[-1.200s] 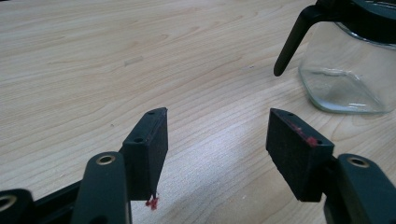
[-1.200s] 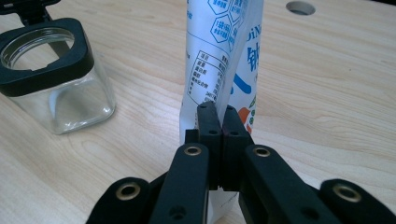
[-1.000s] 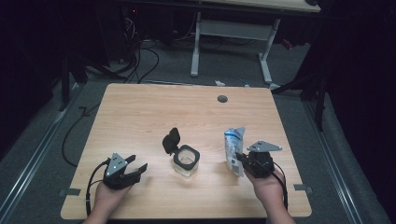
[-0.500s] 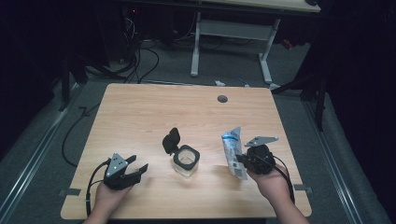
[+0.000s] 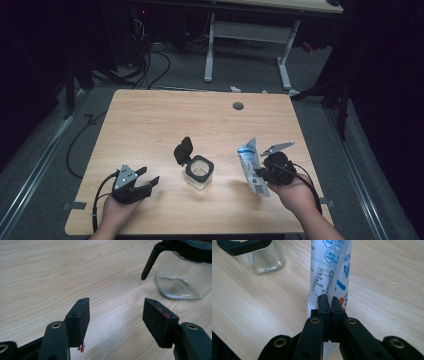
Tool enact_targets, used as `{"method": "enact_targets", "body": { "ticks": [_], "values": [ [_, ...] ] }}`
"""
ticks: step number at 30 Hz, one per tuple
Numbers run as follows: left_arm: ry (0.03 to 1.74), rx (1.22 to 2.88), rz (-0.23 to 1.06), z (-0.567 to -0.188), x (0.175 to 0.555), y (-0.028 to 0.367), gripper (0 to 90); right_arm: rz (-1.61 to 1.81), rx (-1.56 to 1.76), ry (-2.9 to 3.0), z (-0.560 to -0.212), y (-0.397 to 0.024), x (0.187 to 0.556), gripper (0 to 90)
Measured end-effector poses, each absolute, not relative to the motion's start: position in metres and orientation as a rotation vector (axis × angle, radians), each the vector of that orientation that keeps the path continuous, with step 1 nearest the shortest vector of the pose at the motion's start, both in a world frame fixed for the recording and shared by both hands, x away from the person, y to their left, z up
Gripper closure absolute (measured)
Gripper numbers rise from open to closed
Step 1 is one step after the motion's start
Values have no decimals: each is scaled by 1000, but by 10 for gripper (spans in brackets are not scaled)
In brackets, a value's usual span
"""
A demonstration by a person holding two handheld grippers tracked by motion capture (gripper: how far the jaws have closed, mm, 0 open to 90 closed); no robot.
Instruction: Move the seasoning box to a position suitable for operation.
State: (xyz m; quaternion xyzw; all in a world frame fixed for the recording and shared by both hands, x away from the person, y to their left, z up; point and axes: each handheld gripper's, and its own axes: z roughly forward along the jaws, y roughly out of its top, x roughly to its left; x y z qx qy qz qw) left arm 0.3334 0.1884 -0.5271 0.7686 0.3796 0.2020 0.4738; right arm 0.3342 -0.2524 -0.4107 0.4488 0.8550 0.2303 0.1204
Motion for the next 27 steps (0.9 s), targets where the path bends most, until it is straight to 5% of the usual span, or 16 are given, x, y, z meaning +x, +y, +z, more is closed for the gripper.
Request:
{"method": "enact_targets", "body": {
  "ticks": [27],
  "values": [
    [918,1883,484,-528,333,187,391,407,1327,2654,-396,-246,344,900]
  ]
}}
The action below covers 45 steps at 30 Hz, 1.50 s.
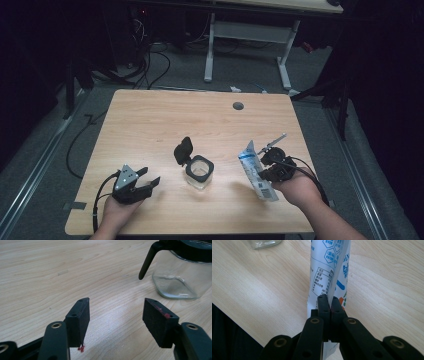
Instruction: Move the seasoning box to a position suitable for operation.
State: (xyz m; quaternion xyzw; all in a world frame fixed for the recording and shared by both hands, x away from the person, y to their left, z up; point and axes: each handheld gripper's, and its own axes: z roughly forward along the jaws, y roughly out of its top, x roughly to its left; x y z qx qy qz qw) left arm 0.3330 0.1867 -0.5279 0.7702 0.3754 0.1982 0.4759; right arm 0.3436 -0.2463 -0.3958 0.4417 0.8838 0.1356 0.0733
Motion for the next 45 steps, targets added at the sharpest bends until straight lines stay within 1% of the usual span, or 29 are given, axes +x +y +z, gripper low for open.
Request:
{"method": "enact_targets", "body": {
  "ticks": [8,10,16,30,37,45],
  "values": [
    [910,1888,481,-528,332,185,390,346,1354,2673,-396,-241,345,900],
    [912,1884,481,-528,332,185,390,353,1307,2688,-397,-241,347,900],
    [905,1888,481,-529,332,184,390,323,1304,2701,-399,-237,350,900],
    [885,1881,473,-527,328,182,387,344,1324,2700,-396,-235,349,900],
    [816,1879,453,-525,319,170,381,355,1318,2704,-390,-234,345,900],
    [712,1896,412,-525,304,143,368,373,1307,2708,-379,-224,342,900]
  ]
}}
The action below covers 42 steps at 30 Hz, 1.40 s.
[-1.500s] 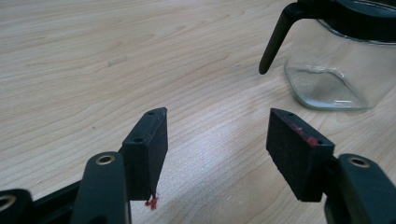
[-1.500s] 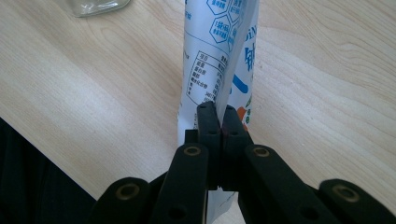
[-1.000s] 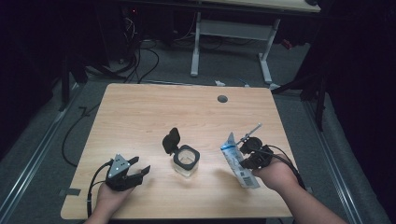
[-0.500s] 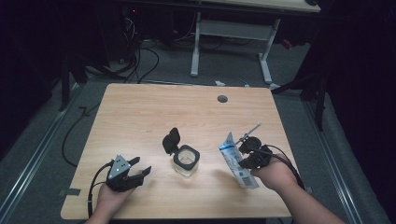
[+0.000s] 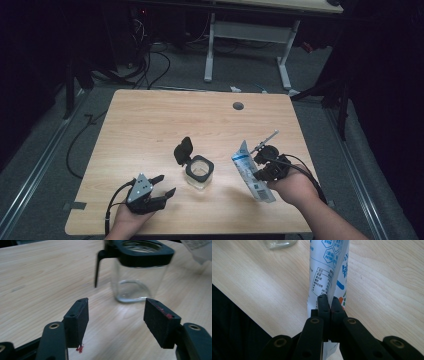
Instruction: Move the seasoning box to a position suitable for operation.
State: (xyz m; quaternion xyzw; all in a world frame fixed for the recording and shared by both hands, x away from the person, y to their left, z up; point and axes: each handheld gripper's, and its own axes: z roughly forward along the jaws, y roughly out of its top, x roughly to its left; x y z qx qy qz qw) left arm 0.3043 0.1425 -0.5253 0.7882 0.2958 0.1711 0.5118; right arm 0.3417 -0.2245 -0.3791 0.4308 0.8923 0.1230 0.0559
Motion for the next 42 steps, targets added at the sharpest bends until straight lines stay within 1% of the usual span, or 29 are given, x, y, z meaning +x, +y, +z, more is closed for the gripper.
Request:
{"method": "enact_targets", "body": {
  "ticks": [5,13,21,25,32,42],
  "values": [
    [645,1889,377,-526,296,123,350,395,1286,2709,-374,-216,341,900],
    [560,1871,292,-521,292,87,283,392,1270,2727,-371,-201,340,900],
    [515,1889,275,-522,289,54,267,424,1216,2762,-373,-188,340,900],
    [492,1898,275,-520,288,43,257,406,1247,2768,-373,-181,338,900],
    [461,1912,277,-517,291,25,231,410,1192,2785,-370,-174,338,900],
    [464,1944,222,-523,292,8,202,429,1178,2800,-367,-162,335,900]
  ]
}}
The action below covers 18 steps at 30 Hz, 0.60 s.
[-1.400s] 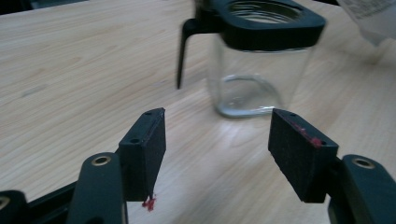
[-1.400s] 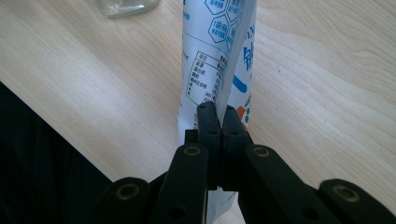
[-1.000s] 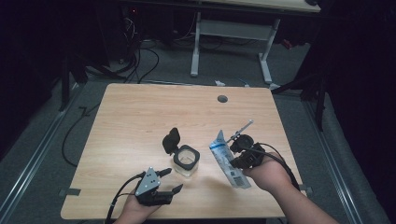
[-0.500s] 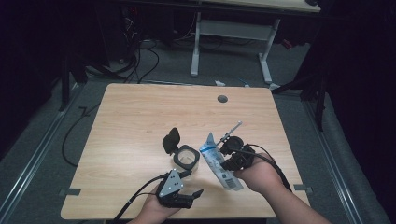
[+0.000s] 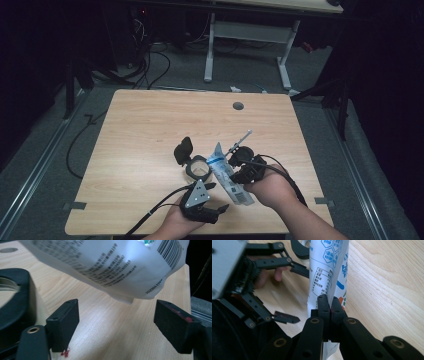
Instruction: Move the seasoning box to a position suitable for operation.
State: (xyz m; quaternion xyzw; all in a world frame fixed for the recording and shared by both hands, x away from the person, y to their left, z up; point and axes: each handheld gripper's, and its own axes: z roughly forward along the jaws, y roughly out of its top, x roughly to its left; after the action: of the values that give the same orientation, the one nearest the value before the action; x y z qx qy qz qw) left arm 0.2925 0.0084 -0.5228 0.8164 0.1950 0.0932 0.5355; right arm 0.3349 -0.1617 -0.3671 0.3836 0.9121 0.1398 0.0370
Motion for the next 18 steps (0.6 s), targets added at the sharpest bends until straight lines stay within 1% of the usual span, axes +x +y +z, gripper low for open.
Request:
{"method": "enact_targets", "body": {
  "ticks": [8,14,17,18],
  "values": [
    [459,1950,203,-523,291,1,195,460,1145,2803,-359,-150,332,900],
    [463,1945,191,-523,291,-5,218,488,1126,2818,-358,-141,332,900],
    [462,1954,198,-523,291,-4,282,478,1113,2823,-360,-141,334,900],
    [462,1951,208,-523,291,-4,316,473,1128,2822,-360,-142,334,900]
  ]
}}
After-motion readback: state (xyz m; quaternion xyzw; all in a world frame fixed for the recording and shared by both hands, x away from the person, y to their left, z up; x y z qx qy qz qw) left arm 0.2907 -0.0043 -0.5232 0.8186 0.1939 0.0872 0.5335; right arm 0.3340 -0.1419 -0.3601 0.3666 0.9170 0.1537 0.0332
